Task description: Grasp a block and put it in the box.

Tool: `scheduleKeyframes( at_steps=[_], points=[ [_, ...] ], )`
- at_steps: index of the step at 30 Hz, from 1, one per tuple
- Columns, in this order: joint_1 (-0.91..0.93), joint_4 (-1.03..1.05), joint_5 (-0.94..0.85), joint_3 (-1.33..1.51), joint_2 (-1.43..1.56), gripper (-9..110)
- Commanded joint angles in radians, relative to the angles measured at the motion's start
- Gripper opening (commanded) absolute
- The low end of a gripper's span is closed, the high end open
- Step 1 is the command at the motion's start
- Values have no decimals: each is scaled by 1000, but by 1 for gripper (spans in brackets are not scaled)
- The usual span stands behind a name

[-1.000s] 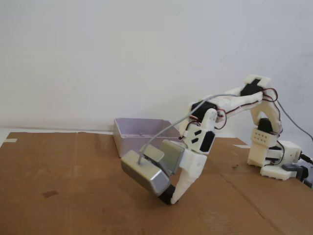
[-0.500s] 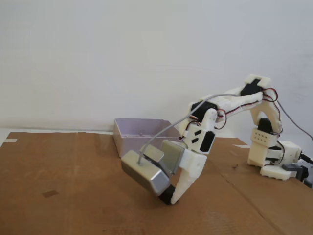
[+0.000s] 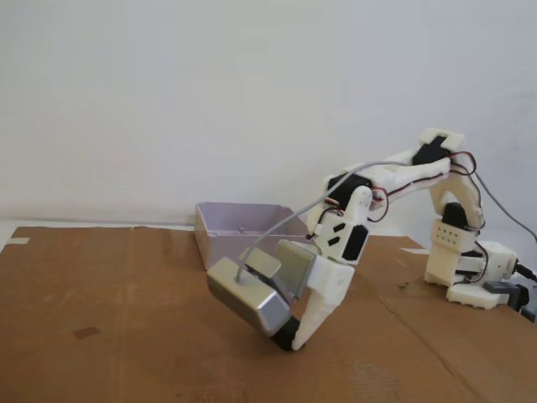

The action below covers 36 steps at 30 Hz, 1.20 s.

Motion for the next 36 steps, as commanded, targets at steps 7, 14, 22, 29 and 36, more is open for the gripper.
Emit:
scheduleKeyframes(
  at_steps=[7, 14, 22, 29, 36],
  points=[
    [6, -17, 0, -160, 75, 10],
    [6, -15, 0, -187, 75, 10],
    [6, -15, 0, -187, 77, 11],
    [8, -17, 0, -216, 77, 10],
    [20, -15, -2, -256, 77, 10]
  ],
)
